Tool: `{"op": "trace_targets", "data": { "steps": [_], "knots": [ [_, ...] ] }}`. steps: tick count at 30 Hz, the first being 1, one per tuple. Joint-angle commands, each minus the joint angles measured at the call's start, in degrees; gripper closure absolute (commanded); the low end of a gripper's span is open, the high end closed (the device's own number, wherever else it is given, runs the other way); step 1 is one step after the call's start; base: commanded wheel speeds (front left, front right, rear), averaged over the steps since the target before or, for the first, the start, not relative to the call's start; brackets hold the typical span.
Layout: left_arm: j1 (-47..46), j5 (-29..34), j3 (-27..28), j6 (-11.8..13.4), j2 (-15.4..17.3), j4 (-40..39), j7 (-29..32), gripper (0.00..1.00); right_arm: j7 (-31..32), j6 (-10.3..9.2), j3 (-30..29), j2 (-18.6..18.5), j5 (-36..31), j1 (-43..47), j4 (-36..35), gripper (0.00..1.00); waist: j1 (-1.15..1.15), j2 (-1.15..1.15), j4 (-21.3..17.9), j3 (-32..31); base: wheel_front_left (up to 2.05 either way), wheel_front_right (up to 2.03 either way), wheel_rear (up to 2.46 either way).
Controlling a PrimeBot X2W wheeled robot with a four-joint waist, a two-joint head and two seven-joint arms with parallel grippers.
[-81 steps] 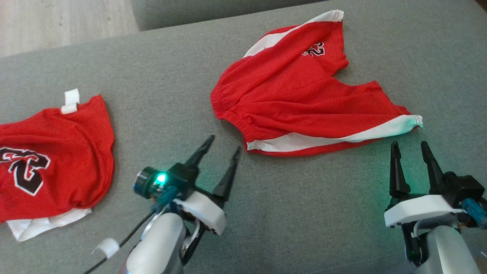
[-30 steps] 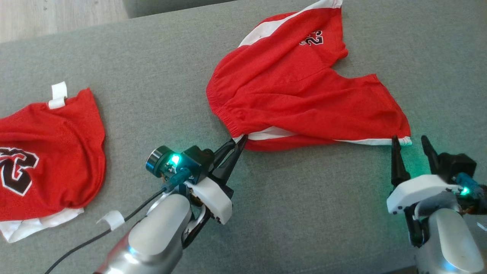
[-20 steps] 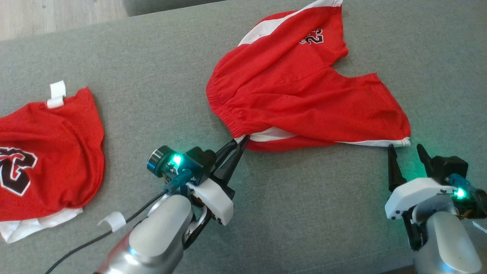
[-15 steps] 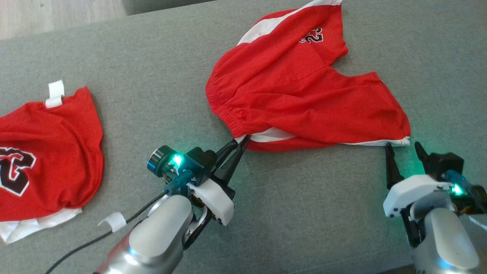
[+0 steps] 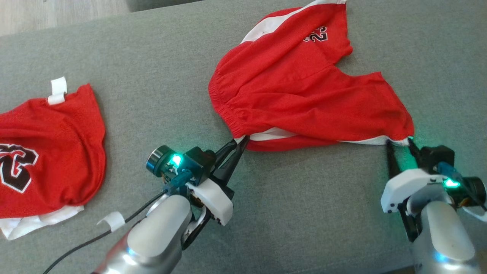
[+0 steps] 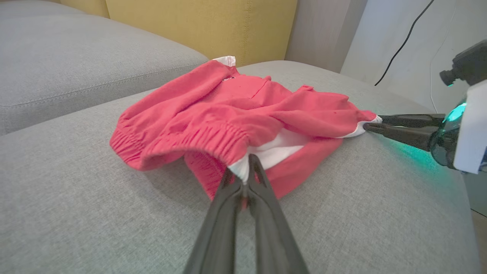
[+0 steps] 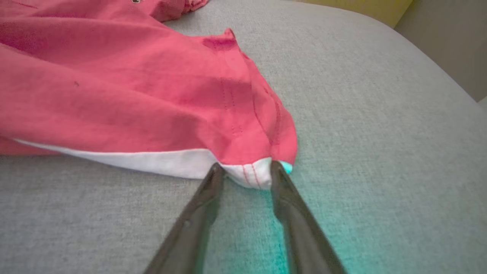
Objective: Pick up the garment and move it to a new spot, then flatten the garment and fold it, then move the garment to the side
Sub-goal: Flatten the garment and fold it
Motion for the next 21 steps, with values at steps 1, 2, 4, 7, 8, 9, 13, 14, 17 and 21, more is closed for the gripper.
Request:
{"op": "trace_targets", "data": {
  "steps": [1,2,4,7,8,9,13,14,17,21],
  "knots": [
    [-1.98,-0.6,1.2,0.42,1.14,-1.81,-0.27,1.0,0.18,-0.04,1.31,-0.29,-0.24,-1.9,-1.11,1.0,0.0,0.0,0.03,-0.12,0.0,0.0,0.0],
    [-1.94,-0.66,1.18,0.44,1.21,-1.77,-0.3,1.0,0.22,-0.04,1.24,-0.29,-0.24,-2.0,-1.08,1.0,0.0,0.0,0.04,-0.23,0.0,0.0,0.0],
    [-1.8,-0.8,1.16,0.48,1.4,-1.67,-0.4,1.0,0.13,-0.04,1.06,-0.29,-0.42,-2.09,-1.34,1.0,0.0,0.0,-0.02,-0.61,0.0,0.0,0.0],
    [-1.48,-0.9,1.06,0.61,1.75,-1.45,-0.54,1.0,0.05,-0.04,1.02,-0.29,-0.82,-2.01,-2.48,1.0,0.0,0.0,-0.17,-1.54,0.0,0.0,0.0],
    [-1.35,-0.96,1.03,0.64,1.87,-1.37,-0.61,1.0,0.13,-0.04,0.96,-0.29,-0.78,-2.01,-3.04,1.0,0.0,0.0,-0.28,-1.96,0.0,0.0,0.0],
    [-1.24,-1.0,0.99,0.68,1.97,-1.33,-0.66,1.0,0.32,-0.04,0.9,-0.29,-1.01,-1.97,-3.73,1.0,0.0,0.0,-0.34,-2.33,0.0,0.0,0.0],
    [-0.82,-1.17,0.75,0.8,2.28,-1.27,-0.72,1.0,1.83,-0.04,0.64,-0.29,-0.95,-1.82,-6.96,1.0,0.0,0.0,-0.49,-4.18,0.0,0.0,0.0],
    [-0.7,-1.22,0.68,0.81,2.35,-1.26,-0.72,1.0,2.3,-0.04,0.83,-0.4,-0.85,-1.78,-7.88,1.0,0.0,0.0,-0.51,-4.62,0.0,0.0,0.0],
    [-0.46,-1.26,0.45,0.82,2.49,-1.24,-0.69,1.0,3.51,-0.04,1.59,-0.98,-0.17,-1.69,-9.62,1.0,0.0,0.0,-0.54,-5.51,0.0,0.0,0.0],
    [-0.32,-1.02,-0.21,0.69,3.09,-1.49,-0.5,1.0,6.29,-0.04,4.06,-3.11,2.63,-1.4,-13.02,1.0,0.0,0.0,-0.45,-7.33,0.0,0.0,0.0]
  ]
}}
